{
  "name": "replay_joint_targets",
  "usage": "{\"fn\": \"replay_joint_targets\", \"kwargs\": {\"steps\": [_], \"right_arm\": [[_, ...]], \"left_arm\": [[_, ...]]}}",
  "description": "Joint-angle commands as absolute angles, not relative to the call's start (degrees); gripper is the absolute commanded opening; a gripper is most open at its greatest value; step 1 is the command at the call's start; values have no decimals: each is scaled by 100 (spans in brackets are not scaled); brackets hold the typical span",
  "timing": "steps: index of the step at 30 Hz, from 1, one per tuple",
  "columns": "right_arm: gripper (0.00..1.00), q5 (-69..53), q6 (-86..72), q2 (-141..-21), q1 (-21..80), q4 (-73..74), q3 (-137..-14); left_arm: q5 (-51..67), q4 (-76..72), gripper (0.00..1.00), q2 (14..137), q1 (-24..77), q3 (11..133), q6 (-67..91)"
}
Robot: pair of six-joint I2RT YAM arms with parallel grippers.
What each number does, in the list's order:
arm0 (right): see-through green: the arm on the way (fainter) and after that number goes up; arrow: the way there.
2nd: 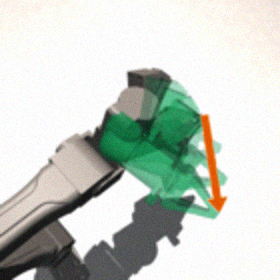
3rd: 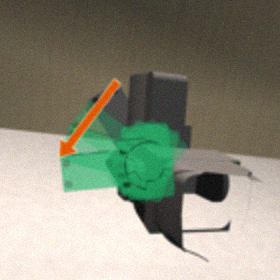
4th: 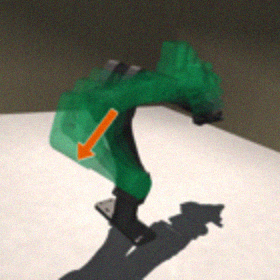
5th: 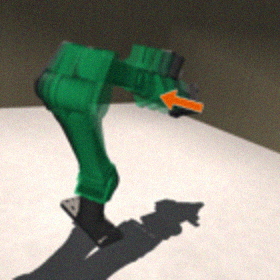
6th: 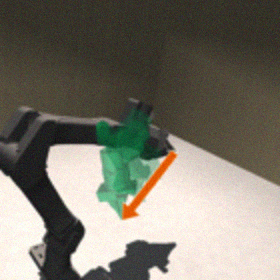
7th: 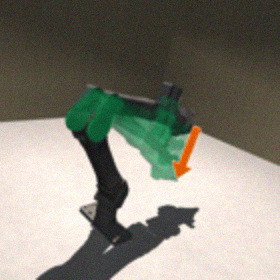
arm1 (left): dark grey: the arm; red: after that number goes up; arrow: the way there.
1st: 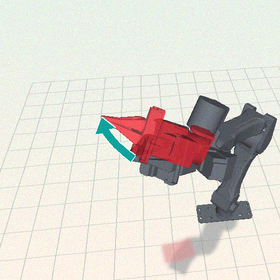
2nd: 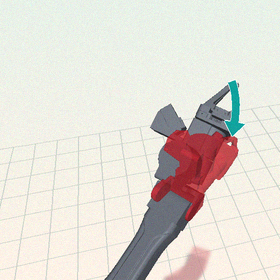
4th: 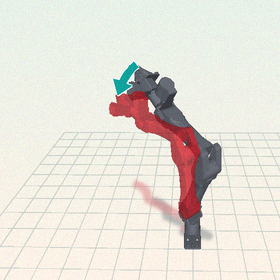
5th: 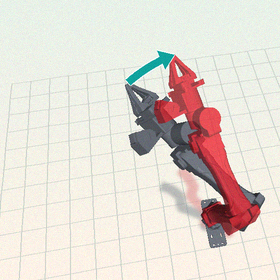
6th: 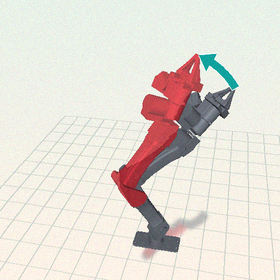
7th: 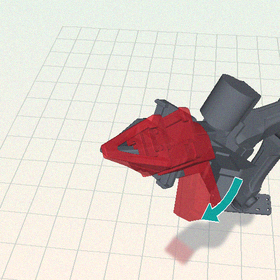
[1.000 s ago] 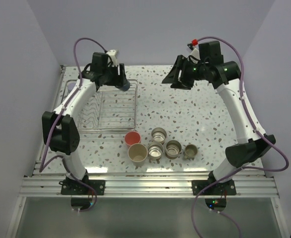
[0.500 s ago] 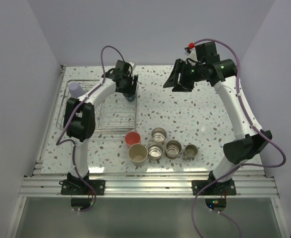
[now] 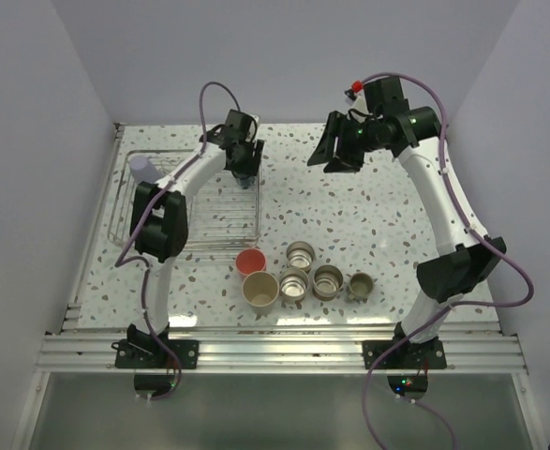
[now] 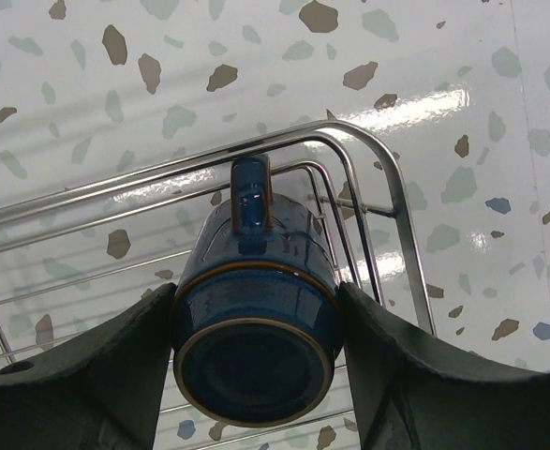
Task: Load the cups into the dish rack
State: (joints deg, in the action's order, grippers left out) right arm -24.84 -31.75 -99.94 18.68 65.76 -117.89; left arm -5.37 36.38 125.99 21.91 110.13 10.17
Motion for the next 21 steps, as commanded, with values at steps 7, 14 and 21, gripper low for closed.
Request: {"fn": "replay_joint_targets", "kwargs": {"steps": [7, 14, 21], "right_arm": [[54, -2408, -3138, -10037, 1846, 6610, -12006], [53, -2452, -3278, -9862, 1846, 6381, -11620], [52, -2461, -3296, -9756, 1846, 6346, -11523]], "left_arm": [[-853, 4561, 9, 12938, 2347, 11839, 633], [-861, 4711, 9, 12700, 2347, 11716, 659], [-703, 4685, 30, 12823, 2338, 11610, 712]]}}
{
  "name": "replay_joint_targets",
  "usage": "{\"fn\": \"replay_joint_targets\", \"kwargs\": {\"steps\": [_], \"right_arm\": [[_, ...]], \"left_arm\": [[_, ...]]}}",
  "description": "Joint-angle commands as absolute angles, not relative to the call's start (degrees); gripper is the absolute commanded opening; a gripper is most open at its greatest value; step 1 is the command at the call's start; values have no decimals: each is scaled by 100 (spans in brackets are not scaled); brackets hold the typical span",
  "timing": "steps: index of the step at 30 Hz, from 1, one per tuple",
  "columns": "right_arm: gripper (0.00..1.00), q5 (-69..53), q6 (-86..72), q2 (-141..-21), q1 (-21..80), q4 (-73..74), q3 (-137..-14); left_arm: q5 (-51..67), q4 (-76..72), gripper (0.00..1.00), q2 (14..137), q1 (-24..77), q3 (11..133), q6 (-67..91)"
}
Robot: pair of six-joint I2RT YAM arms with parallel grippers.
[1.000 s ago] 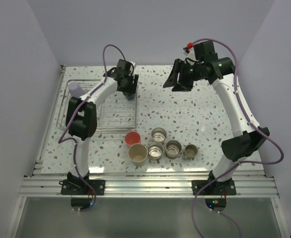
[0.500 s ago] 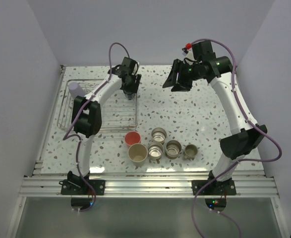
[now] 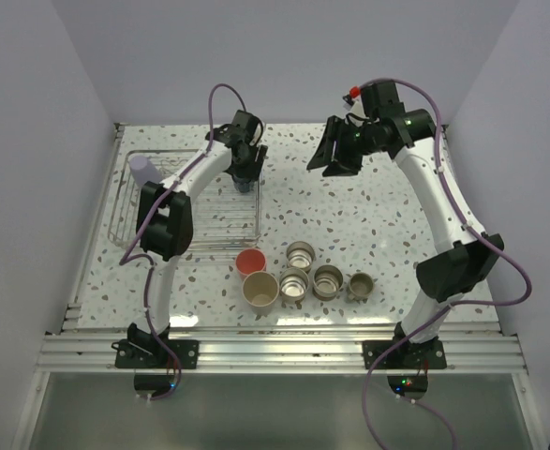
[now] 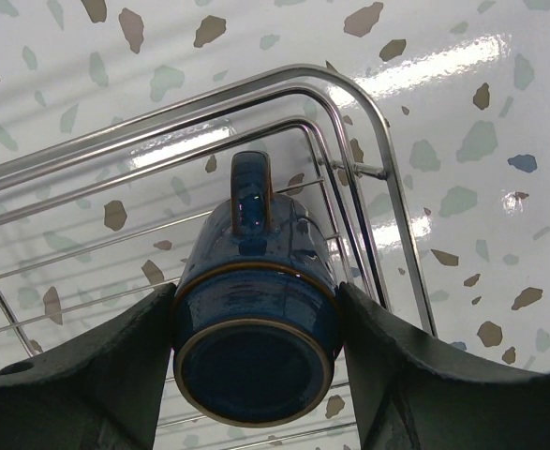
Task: Load the cups into the dish rack
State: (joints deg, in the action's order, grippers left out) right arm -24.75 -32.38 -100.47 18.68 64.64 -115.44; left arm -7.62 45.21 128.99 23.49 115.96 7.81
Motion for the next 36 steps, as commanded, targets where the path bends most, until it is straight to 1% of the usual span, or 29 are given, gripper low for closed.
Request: {"fn": "replay_joint_targets", "kwargs": {"steps": [1, 5, 9, 10, 11, 13, 14, 15, 20, 31, 36], "right_arm": [[52, -2461, -3296, -9756, 1846, 6346, -11496], [52, -2461, -3313, -9668, 1837, 6319, -11391], [52, -2435, -3313, -9624, 1837, 6302, -11303], [52, -2443, -3313, -9607, 1846, 6302, -11294], [52, -2443, -3313, -9589, 1846, 6293, -11259], [52, -2426, -3322, -9580, 1846, 6284, -11233], [52, -2417, -3322, -9571, 1837, 6284, -11224], [52, -2417, -3331, -9563, 1837, 6284, -11215], [51, -2399, -3366, -9527, 1846, 6232, -11110], [50, -2452, -3480, -9440, 1863, 6082, -10837], [50, -2443, -3489, -9413, 1916, 6073, -10740]], "left_arm": [[-686, 4676, 40, 12841, 2347, 11619, 738], [-677, 4588, 56, 12929, 2347, 11610, 809], [-721, 4465, 57, 12981, 2338, 11628, 844], [-721, 4465, 56, 12990, 2329, 11645, 844], [-703, 4474, 43, 13042, 2303, 11672, 835], [-668, 4596, 26, 13104, 2259, 11856, 791], [-694, 4640, 7, 13139, 2233, 11909, 774], [-720, 4667, 1, 13114, 2224, 11953, 765], [-756, 4676, 0, 12815, 2171, 11944, 703], [-334, 4764, 0, 12367, 2153, 11830, 738], [-325, 4808, 0, 12217, 2136, 11769, 738]]}}
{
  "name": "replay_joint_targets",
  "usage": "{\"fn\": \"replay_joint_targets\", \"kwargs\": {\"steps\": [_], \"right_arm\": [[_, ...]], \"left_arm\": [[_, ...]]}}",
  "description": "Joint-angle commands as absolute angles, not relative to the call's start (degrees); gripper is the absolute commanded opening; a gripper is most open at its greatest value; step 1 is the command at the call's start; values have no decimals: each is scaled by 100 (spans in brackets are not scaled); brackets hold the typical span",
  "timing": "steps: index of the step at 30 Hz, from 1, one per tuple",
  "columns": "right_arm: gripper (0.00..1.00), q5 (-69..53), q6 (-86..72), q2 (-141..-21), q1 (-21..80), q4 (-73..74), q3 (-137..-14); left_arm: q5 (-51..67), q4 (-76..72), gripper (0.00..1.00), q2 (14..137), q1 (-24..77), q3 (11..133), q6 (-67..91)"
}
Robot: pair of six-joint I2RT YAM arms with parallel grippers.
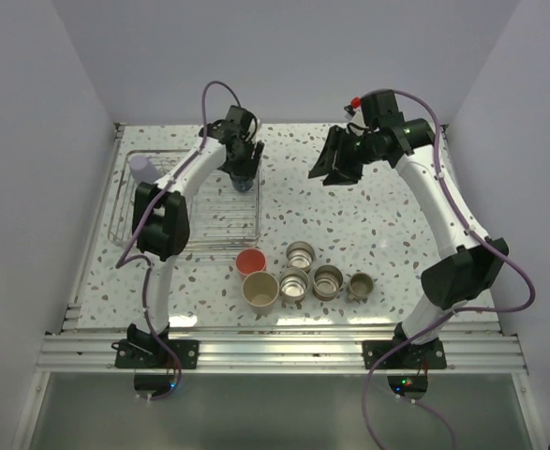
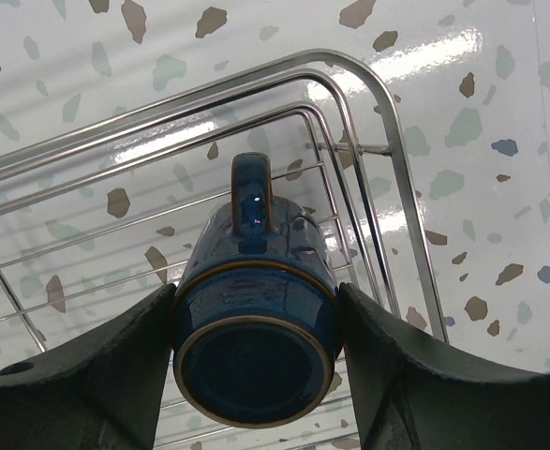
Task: Load the cups into the dish rack
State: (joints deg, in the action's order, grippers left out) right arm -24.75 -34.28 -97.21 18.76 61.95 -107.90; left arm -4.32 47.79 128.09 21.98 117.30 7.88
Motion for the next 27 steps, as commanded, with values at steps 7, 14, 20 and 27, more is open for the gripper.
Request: {"fn": "replay_joint_targets", "kwargs": {"steps": [7, 14, 20, 27], "right_arm": [[49, -2443, -3489, -9404, 1960, 6047, -10644], [49, -2435, -3437, -9439, 1969, 6082, -10635], [49, -2426, -3393, -9457, 1969, 6082, -10582], [49, -2417, -3358, -9518, 1969, 6082, -10564]], "left_arm": [[-255, 4834, 0, 12243, 2118, 11646, 756], [-202, 4869, 0, 12471, 2118, 11628, 791], [-185, 4843, 0, 12612, 2127, 11672, 817], [-176, 4843, 0, 12858, 2127, 11760, 870]]}}
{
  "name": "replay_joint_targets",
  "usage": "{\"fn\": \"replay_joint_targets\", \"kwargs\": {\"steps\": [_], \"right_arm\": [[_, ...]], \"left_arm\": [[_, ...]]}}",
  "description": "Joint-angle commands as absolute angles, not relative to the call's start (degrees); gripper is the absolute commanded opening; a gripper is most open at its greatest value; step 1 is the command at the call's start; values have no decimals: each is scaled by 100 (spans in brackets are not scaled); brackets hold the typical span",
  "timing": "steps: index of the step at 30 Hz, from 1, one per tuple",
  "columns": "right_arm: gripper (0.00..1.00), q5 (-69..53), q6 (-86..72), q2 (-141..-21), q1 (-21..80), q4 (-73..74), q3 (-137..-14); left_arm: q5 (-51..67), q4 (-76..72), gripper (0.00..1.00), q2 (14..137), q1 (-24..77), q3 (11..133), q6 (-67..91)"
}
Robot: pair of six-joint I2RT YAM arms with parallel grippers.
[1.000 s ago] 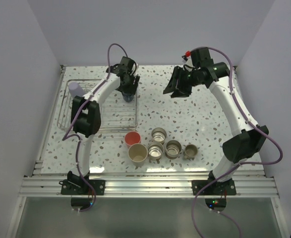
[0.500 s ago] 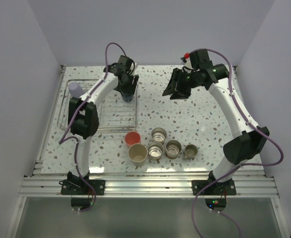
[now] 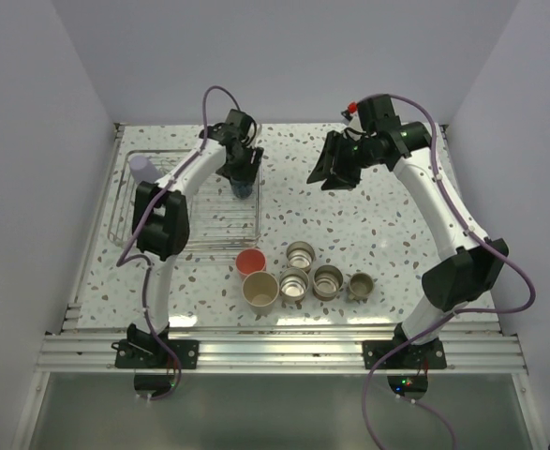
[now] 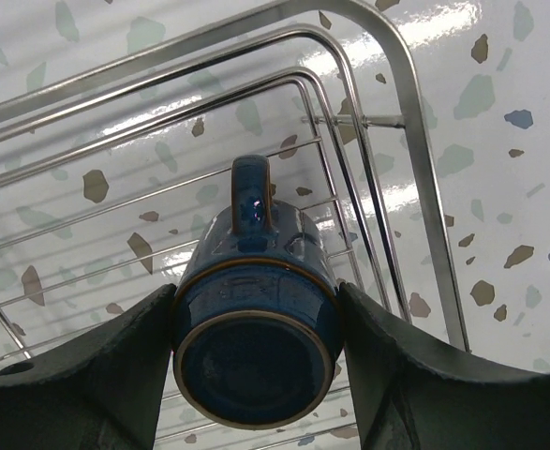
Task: Load the cups into the dish rack
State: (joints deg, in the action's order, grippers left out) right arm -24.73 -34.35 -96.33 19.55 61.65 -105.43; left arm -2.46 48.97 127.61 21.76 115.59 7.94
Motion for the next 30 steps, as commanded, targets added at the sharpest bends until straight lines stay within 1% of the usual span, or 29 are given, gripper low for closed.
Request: {"fn": "replay_joint_targets", "kwargs": {"steps": [1, 4, 7, 8, 9, 11, 12, 15, 20, 21, 24, 26, 30], "right_arm": [[49, -2417, -3357, -9527, 1969, 6082, -10564], [49, -2417, -3340, -9562, 1977, 6082, -10556], [49, -2408, -3314, -9598, 1969, 6073, -10503], [49, -2408, -3313, -9589, 1977, 6065, -10494], [49, -2408, -3305, -9598, 1978, 6064, -10503], [49, -2399, -3305, -9606, 1977, 6064, -10494], [49, -2391, -3296, -9633, 1969, 6064, -10503], [49, -2382, -3278, -9642, 1969, 6073, -10512], [49, -2382, -3270, -9677, 1969, 6064, -10512], [49, -2391, -3270, -9685, 1969, 6064, -10512], [49, -2399, -3261, -9694, 1969, 6056, -10521], [49, -2391, -3270, -9703, 1969, 6047, -10512], [49, -2391, -3261, -9677, 1969, 6047, -10503]], "left_arm": [[-219, 4843, 0, 12911, 2127, 11777, 888], [-263, 4825, 0, 12999, 2118, 11847, 905], [-307, 4799, 5, 13060, 2127, 11927, 931], [-316, 4773, 7, 13061, 2127, 11970, 932], [-334, 4764, 17, 13078, 2127, 11997, 940], [-334, 4755, 26, 13113, 2127, 12058, 949], [-334, 4755, 34, 13122, 2127, 12067, 949], [-351, 4737, 44, 13157, 2127, 12085, 967], [-396, 4737, 51, 13149, 2118, 12111, 967], [-413, 4737, 54, 13122, 2118, 12103, 967], [-431, 4737, 60, 13078, 2118, 12059, 958], [-422, 4746, 62, 13069, 2118, 12041, 949], [-413, 4737, 71, 12999, 2118, 11971, 975]]}}
